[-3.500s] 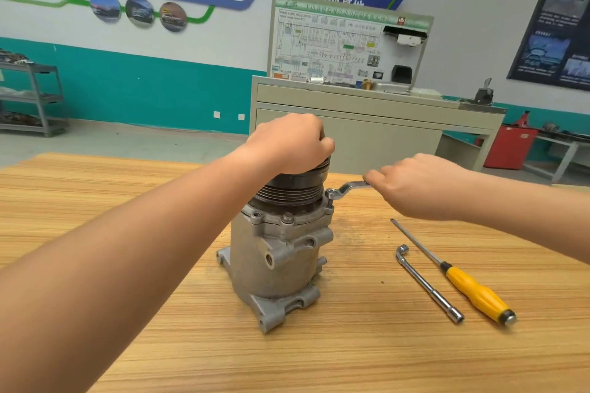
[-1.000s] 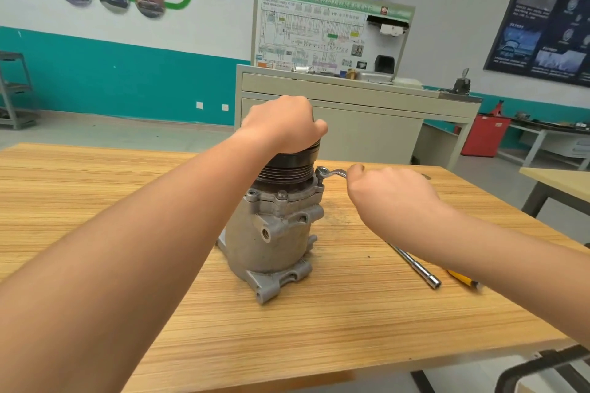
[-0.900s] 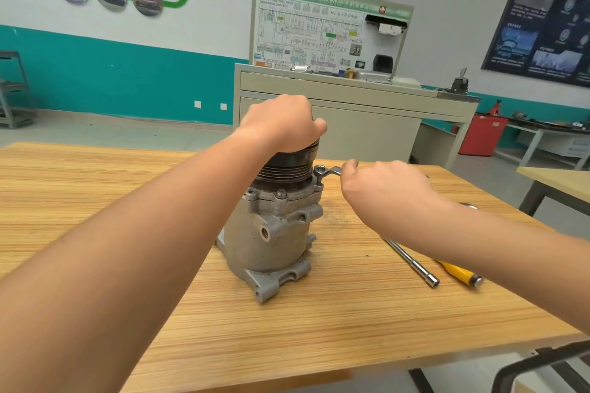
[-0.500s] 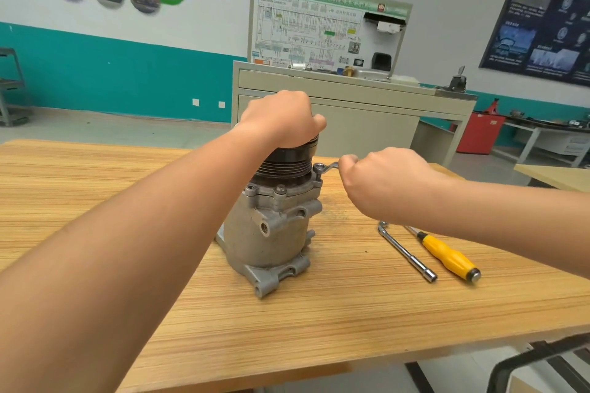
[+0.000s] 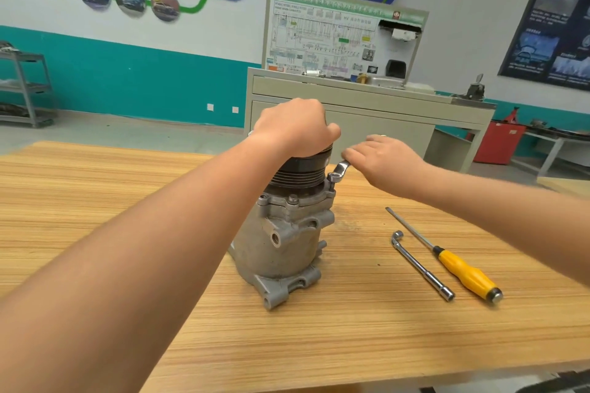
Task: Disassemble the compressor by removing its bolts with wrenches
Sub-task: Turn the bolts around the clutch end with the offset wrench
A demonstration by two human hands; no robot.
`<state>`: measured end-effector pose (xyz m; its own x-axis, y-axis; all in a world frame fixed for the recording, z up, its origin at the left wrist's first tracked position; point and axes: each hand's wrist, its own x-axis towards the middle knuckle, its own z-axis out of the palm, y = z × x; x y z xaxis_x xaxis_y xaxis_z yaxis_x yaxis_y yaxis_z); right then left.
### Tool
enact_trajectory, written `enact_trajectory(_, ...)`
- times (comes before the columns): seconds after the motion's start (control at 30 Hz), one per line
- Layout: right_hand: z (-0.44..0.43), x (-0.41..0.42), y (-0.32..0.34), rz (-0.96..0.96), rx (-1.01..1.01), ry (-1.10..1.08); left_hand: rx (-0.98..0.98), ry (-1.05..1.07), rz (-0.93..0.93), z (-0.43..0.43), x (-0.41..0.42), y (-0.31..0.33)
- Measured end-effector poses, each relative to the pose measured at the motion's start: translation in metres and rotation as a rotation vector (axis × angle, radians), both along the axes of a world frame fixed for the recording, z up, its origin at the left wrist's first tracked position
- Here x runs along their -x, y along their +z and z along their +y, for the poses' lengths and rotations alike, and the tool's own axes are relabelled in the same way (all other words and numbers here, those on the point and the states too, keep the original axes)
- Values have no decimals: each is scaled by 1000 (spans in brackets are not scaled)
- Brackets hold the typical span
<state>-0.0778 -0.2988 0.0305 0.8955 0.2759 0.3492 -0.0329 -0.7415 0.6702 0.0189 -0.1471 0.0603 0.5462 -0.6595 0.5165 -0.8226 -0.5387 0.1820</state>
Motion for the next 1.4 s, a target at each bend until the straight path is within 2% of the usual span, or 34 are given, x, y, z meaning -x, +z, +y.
enact_trajectory(0.07,1,-10,-11,-222,-82,183,5,5,-2,0,0,0)
enact_trajectory(0.13,5,-16,-21,-357,-168,234,0,12,0,1,1,1)
enact_trajectory(0.2,5,-14,-23,-493,-324,207,-8,17,7,2,2,1)
enact_trajectory(0.27,5,0,-17,-594,-606,80,-12,23,17,2,3,1)
enact_trajectory(0.33,7,19,-10,-590,-863,5,-10,23,23,2,3,1)
enact_trajectory(0.37,10,29,-7,-568,-923,0,-10,21,24,2,3,1)
enact_trajectory(0.53,48,65,0,-221,-727,-280,-7,11,21,2,2,1)
enact_trajectory(0.87,86,59,-11,-28,-357,-567,-19,24,5,0,2,1)
enact_trajectory(1.1,93,55,-4,110,-124,-556,-21,23,-5,-1,2,0)
enact_trajectory(1.17,92,54,-2,106,-100,-547,-22,21,-3,-1,2,0)
enact_trajectory(1.3,74,59,-1,34,-189,-486,-33,22,-10,1,3,1)
enact_trajectory(1.4,51,63,-10,17,-84,-354,-37,7,0,2,3,1)
